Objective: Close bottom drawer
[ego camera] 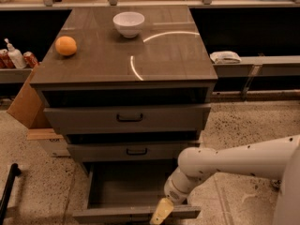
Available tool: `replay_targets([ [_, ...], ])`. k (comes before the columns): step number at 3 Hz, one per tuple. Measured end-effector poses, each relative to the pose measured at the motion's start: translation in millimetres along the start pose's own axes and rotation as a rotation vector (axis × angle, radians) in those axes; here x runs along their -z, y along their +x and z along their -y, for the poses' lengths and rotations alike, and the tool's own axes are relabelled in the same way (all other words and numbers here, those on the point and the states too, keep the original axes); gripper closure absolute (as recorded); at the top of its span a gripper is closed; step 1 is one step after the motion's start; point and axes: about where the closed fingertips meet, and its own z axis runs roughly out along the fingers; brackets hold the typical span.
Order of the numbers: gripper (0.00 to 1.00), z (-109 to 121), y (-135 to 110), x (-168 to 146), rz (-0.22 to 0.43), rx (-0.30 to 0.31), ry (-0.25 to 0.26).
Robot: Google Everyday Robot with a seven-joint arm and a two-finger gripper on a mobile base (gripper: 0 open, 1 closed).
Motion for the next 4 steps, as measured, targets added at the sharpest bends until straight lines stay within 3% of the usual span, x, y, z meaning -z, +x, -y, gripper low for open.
replay_targets([
  [2,0.00,21,18,-58,0.040,-0.009,-0.047],
  [4,0.40,37,24,-99,0.118,0.022,-0.116],
])
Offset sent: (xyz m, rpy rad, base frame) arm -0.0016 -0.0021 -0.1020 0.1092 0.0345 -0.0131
